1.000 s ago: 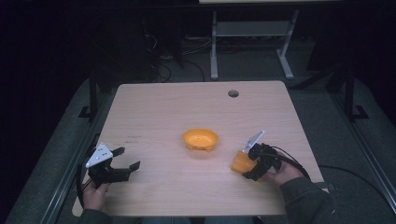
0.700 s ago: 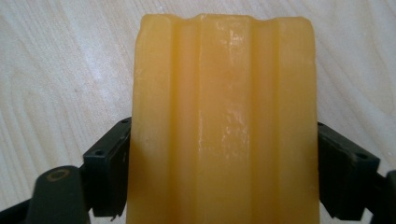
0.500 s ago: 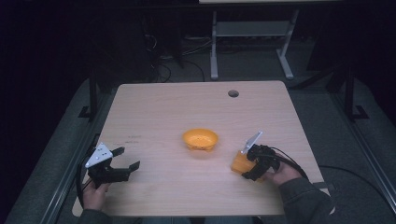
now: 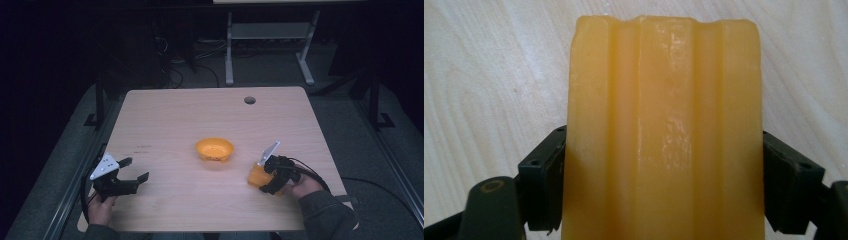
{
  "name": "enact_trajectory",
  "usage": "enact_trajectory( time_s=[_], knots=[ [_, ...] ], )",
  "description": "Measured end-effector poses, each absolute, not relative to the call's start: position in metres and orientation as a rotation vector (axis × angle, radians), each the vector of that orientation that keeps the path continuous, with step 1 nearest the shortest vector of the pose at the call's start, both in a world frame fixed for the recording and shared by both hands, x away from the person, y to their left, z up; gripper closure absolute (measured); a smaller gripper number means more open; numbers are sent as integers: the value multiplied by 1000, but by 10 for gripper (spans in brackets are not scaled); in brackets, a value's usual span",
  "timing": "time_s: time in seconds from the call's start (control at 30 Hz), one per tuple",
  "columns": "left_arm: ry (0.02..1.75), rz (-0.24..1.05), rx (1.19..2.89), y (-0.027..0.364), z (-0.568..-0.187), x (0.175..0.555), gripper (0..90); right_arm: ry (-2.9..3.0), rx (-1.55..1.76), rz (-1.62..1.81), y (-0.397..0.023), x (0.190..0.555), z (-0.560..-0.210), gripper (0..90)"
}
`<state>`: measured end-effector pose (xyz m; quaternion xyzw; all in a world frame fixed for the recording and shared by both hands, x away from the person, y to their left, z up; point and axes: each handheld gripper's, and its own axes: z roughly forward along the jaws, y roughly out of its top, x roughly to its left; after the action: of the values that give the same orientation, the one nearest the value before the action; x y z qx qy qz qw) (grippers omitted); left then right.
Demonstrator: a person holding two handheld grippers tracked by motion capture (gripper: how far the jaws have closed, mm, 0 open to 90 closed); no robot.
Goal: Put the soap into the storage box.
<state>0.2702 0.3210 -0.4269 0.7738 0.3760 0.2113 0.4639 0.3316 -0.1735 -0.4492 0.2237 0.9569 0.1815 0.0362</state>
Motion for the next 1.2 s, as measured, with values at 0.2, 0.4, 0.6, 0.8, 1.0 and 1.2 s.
enact_trajectory(
  time_s=[0.2,0.4,0.6,0.8,1.0,1.2],
  knots=[
    [923,524,1895,322,-427,270,141,2929,665,586,-172,332,-442,206],
    [928,523,1891,322,-427,270,141,2919,650,623,-170,334,-433,206],
    [926,522,1891,323,-426,270,141,2911,638,635,-167,340,-426,206],
    [931,521,1889,323,-427,270,141,2901,629,667,-165,345,-419,206],
    [933,521,1887,323,-427,270,141,2900,627,714,-163,350,-413,206],
    [938,521,1887,323,-427,271,141,2896,603,717,-157,356,-407,206]
  ],
)
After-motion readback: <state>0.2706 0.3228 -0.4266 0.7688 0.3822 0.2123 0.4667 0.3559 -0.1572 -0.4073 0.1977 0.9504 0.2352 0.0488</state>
